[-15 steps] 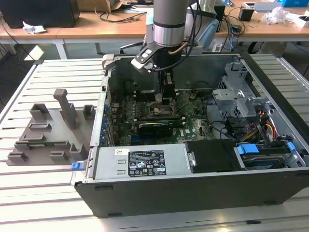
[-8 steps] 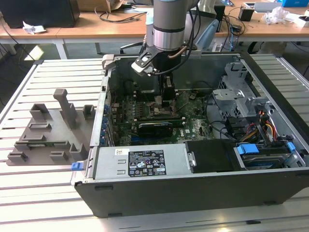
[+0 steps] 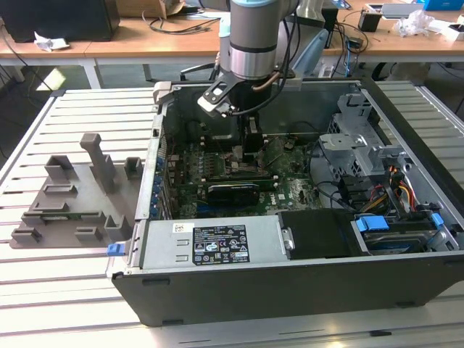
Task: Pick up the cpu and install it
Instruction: 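Place the cpu into insertion slot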
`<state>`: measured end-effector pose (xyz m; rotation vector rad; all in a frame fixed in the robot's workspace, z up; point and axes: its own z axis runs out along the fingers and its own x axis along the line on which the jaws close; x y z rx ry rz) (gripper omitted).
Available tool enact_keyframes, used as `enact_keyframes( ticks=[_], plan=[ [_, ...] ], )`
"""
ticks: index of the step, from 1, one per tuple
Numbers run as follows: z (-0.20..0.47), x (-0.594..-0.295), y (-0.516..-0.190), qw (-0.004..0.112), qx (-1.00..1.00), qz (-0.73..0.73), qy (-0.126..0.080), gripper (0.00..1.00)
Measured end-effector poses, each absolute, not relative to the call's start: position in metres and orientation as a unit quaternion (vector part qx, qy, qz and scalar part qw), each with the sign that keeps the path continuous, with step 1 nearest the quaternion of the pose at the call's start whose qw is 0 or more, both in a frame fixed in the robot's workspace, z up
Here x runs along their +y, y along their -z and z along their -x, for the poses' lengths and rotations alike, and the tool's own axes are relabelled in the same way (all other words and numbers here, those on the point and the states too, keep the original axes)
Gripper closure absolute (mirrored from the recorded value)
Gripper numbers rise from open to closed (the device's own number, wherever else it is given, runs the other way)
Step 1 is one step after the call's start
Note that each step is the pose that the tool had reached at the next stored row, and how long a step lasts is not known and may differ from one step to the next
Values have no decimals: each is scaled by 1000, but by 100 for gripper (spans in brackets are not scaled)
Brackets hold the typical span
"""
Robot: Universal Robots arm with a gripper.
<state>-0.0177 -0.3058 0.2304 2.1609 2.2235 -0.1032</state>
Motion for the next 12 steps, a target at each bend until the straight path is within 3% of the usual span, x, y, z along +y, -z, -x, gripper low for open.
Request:
enact_keyframes(
  ticks=[12],
  plan=[
    [18,-304,-208,19,715,-698,33,46]
  ],
)
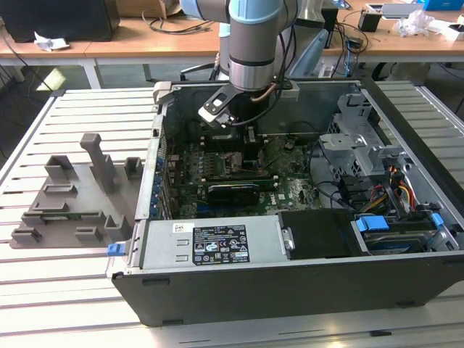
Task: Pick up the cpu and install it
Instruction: 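Place the cpu into insertion slot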
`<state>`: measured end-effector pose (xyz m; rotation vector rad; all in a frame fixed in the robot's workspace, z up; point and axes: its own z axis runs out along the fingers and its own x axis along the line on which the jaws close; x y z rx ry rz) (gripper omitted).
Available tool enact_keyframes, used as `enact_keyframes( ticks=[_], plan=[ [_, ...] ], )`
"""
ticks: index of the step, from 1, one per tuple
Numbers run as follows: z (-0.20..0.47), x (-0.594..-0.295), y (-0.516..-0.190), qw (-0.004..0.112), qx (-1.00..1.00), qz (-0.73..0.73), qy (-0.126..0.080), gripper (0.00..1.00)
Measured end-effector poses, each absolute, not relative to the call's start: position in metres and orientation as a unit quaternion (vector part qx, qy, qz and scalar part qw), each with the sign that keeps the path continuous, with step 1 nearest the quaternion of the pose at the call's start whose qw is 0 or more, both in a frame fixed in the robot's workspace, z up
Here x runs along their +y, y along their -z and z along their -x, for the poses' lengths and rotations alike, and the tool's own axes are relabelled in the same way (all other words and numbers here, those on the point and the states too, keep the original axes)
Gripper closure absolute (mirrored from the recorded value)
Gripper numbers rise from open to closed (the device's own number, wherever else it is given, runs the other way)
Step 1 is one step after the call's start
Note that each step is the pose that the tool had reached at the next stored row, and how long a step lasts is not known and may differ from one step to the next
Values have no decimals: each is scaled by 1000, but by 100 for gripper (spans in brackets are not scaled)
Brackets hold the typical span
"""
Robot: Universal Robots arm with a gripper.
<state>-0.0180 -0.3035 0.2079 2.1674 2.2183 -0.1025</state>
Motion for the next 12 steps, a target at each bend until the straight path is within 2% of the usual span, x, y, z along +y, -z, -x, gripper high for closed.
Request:
enact_keyframes(
  ticks=[12],
  plan=[
    [20,-301,-198,19,708,-705,33,46]
  ],
)
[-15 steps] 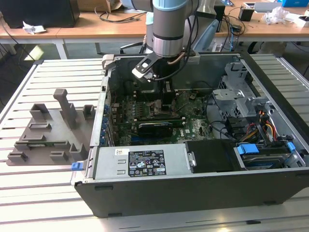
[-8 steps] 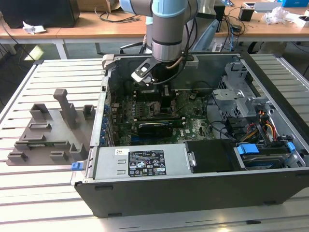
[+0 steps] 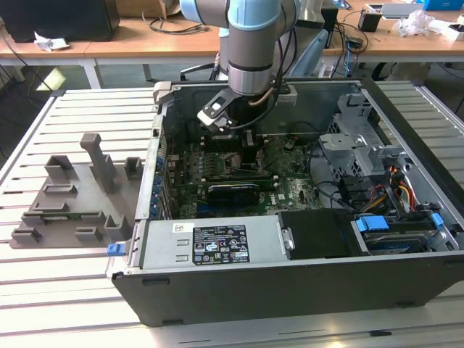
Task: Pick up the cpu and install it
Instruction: 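Place the cpu into insertion slot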
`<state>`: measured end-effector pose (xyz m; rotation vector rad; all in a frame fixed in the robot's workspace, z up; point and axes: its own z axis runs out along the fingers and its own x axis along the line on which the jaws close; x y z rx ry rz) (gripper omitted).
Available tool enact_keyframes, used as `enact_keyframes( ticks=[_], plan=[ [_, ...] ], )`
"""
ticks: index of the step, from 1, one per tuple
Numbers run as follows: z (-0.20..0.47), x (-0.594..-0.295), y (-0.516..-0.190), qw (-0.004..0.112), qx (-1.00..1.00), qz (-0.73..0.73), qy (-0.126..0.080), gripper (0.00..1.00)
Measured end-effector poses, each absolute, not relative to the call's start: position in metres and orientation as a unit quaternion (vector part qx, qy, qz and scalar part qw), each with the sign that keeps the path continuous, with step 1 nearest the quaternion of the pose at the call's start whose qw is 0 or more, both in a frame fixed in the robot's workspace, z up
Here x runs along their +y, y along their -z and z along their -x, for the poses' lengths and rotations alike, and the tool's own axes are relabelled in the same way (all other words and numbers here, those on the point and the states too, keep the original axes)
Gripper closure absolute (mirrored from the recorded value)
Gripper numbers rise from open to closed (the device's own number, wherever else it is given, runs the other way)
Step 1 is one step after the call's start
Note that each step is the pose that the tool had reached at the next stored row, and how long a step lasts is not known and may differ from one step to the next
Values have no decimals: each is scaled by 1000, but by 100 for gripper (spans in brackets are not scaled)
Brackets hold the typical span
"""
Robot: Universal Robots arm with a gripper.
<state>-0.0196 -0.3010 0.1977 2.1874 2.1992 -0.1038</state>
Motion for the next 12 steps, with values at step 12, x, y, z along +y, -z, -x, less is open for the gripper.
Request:
enact_keyframes(
  ticks=[12],
  plan=[
    [20,-301,-196,19,708,-705,33,38]
  ],
)
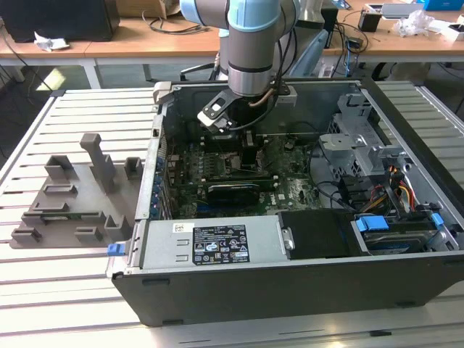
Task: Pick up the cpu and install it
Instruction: 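Place the cpu into insertion slot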
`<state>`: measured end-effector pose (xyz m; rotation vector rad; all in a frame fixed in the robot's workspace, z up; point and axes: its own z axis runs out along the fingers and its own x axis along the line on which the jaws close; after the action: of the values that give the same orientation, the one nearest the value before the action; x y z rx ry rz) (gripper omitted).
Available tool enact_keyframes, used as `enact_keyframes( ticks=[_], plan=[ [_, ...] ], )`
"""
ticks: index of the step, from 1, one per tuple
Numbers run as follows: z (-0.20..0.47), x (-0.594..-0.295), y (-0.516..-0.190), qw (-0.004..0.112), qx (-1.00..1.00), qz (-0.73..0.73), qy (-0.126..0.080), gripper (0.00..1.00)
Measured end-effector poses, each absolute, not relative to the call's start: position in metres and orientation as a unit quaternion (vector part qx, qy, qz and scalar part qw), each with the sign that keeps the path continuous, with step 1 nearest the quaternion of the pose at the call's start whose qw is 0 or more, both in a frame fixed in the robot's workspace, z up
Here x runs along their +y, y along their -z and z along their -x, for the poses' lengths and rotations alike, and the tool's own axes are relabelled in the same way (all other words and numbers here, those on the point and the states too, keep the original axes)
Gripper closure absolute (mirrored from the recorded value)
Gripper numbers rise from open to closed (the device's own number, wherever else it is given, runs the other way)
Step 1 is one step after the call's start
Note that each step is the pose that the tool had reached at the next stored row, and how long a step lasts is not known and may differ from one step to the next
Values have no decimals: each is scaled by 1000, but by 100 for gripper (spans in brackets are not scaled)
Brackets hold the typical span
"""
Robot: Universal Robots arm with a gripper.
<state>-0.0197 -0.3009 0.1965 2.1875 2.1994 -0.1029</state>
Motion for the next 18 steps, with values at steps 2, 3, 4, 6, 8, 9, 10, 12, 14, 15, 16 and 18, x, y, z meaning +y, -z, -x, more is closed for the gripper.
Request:
enact_keyframes(
  ticks=[2,3,4,6,8,9,10,12,14,15,16,18],
  plan=[
    [20,-301,-196,19,708,-705,33,38],
    [20,-301,-196,19,708,-705,33,38],
    [20,-301,-196,19,708,-705,33,38],
    [20,-300,-196,19,708,-705,33,38],
    [21,-300,-196,19,708,-705,33,38],
    [21,-300,-196,19,708,-705,33,38],
    [22,-300,-196,19,708,-706,33,38],
    [22,-300,-196,19,708,-706,33,38],
    [22,-300,-196,19,708,-706,33,38],
    [22,-300,-196,19,708,-706,33,38],
    [22,-300,-197,19,708,-706,33,38],
    [22,-300,-202,19,708,-706,33,38]
  ],
)
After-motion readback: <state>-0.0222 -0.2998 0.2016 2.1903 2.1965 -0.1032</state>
